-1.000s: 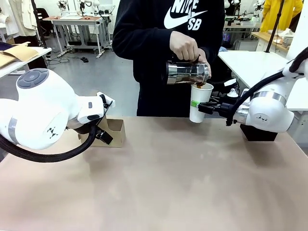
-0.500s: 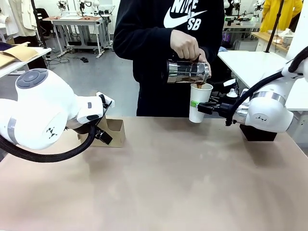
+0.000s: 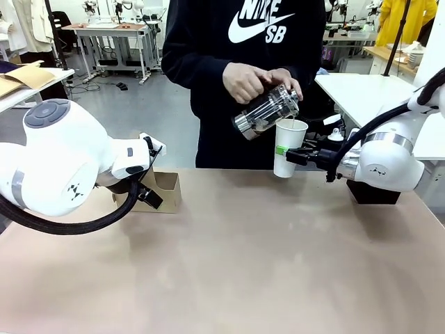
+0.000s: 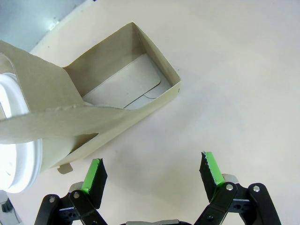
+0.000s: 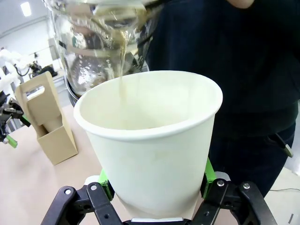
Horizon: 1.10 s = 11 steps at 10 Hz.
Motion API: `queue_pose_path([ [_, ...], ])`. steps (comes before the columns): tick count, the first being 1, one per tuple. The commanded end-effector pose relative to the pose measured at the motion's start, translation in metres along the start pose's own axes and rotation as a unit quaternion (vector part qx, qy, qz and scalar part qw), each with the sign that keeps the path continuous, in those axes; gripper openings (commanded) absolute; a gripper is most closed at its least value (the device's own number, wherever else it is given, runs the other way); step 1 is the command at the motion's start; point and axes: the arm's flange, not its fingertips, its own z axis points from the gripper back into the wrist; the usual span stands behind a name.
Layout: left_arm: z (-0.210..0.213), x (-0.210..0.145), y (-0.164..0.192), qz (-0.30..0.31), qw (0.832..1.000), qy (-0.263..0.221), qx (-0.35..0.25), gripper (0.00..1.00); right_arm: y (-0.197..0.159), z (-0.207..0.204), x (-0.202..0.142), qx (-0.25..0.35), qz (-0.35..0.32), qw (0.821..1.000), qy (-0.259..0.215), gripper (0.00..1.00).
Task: Pour a drink into a cup and package it in a carrier.
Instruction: When a person places the Paper Cup Lid on the 600 ml Paper Cup , lift the 600 ml Paper Cup.
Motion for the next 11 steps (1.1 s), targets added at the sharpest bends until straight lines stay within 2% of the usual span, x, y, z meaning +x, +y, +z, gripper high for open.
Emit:
queue_pose_path([
  [1,0.0002,-0.0003,0.0007,0.001,1.000,0.000,-0.001,1.00,0.0026,-0.0008,0.0037,-0.004,-0.003,1.000,-0.006,0.80],
  [11,0.0002,-0.0003,0.0007,0.001,1.000,0.000,-0.001,1.00,0.0026,-0.0008,0.0037,-0.004,-0.003,1.000,-0.006,0.80],
])
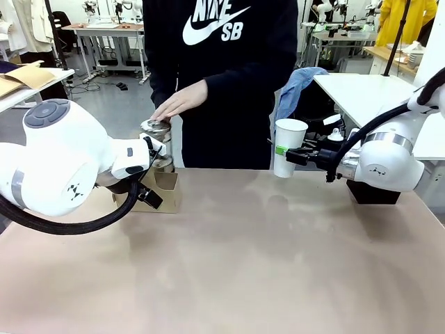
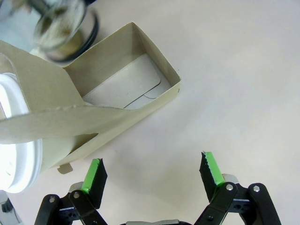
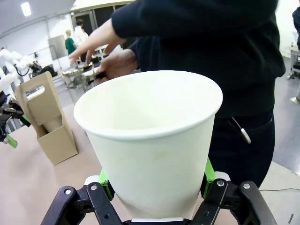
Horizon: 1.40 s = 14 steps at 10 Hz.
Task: Pour a drink into a cup and package it in a carrier.
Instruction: When a person places the Paper Cup Lid on the 600 ml Paper Cup , lift the 600 ml Paper Cup.
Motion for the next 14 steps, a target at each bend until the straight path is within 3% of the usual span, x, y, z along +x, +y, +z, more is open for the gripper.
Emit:
queue_pose_path([
  [1,0.0002,-0.0003,0.0007,0.001,1.000,0.000,-0.001,1.00,0.0026,-0.0008,0.0037,-0.004,-0.003,1.000,-0.006,0.80],
  [14,0.0002,-0.0003,0.0007,0.001,1.000,0.000,-0.001,1.00,0.0026,-0.0008,0.0037,-0.004,-0.003,1.000,-0.006,0.80],
])
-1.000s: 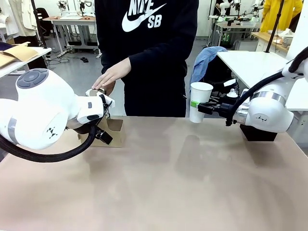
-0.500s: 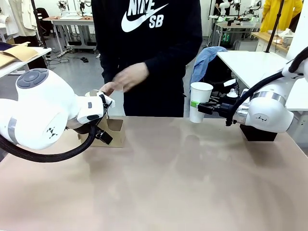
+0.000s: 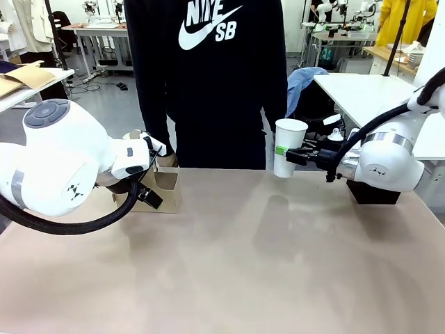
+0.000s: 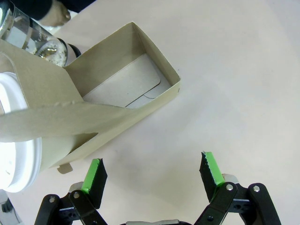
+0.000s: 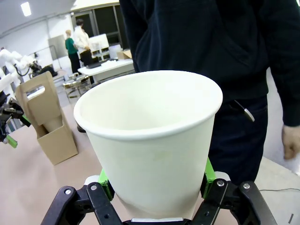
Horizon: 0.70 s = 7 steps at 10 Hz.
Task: Pour a drink into a cup and package it in a carrier.
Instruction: When a person places the Paper Cup Lid on the 600 ml Paper Cup , lift the 600 ml Paper Cup.
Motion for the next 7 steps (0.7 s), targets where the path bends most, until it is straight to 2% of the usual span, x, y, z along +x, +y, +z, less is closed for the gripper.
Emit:
queue_pose_path([
  [1,0.0002,-0.0003,0.0007,0.001,1.000,0.000,-0.001,1.00,0.0026,-0.0008,0.0037,-0.004,-0.003,1.000,-0.006,0.80],
  [7,0.0002,-0.0003,0.0007,0.001,1.000,0.000,-0.001,1.00,0.0026,-0.0008,0.0037,-0.004,-0.003,1.000,-0.006,0.80],
])
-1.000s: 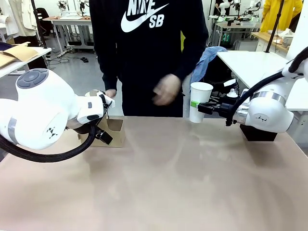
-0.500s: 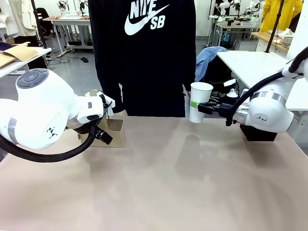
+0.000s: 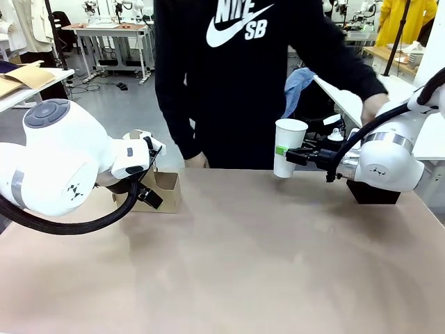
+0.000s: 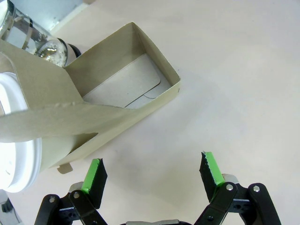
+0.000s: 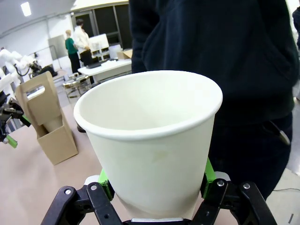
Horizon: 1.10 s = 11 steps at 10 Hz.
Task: Pour a drink into a cup and package it in a carrier.
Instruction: When a person places the Paper Cup Lid on the 600 ml Paper Cup , lift the 600 ml Paper Cup.
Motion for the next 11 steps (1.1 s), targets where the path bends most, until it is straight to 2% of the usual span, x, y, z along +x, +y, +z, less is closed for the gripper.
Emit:
queue_pose_path([
  [1,0.0002,-0.0003,0.0007,0.001,1.000,0.000,-0.001,1.00,0.0026,-0.0008,0.0037,-0.004,-0.003,1.000,-0.006,0.80],
  [11,0.0002,-0.0003,0.0007,0.001,1.000,0.000,-0.001,1.00,0.0026,-0.0008,0.0037,-0.004,-0.003,1.000,-0.006,0.80],
])
